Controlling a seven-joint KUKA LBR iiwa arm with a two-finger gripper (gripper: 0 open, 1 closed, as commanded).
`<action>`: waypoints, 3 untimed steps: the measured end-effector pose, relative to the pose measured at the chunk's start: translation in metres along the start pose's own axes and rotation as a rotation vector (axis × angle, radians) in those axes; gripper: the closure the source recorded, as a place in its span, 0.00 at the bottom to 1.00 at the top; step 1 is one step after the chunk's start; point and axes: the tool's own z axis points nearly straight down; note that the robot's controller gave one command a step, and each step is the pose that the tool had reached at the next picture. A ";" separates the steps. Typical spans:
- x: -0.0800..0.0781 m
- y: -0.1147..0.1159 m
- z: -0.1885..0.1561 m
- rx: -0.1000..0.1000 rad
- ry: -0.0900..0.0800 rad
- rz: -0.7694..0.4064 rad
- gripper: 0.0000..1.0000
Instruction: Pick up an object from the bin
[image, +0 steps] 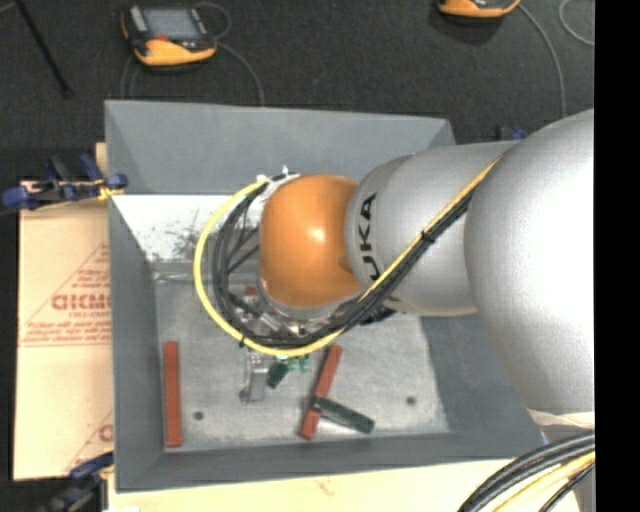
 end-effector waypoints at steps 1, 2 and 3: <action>-0.002 -0.001 -0.004 -0.001 -0.008 0.004 0.00; -0.034 -0.043 0.033 -0.003 -0.014 0.022 0.00; -0.020 -0.086 0.059 0.001 -0.008 -0.084 0.00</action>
Offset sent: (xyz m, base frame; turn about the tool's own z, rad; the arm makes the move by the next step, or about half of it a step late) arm 0.0464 -0.0668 -0.0566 0.0388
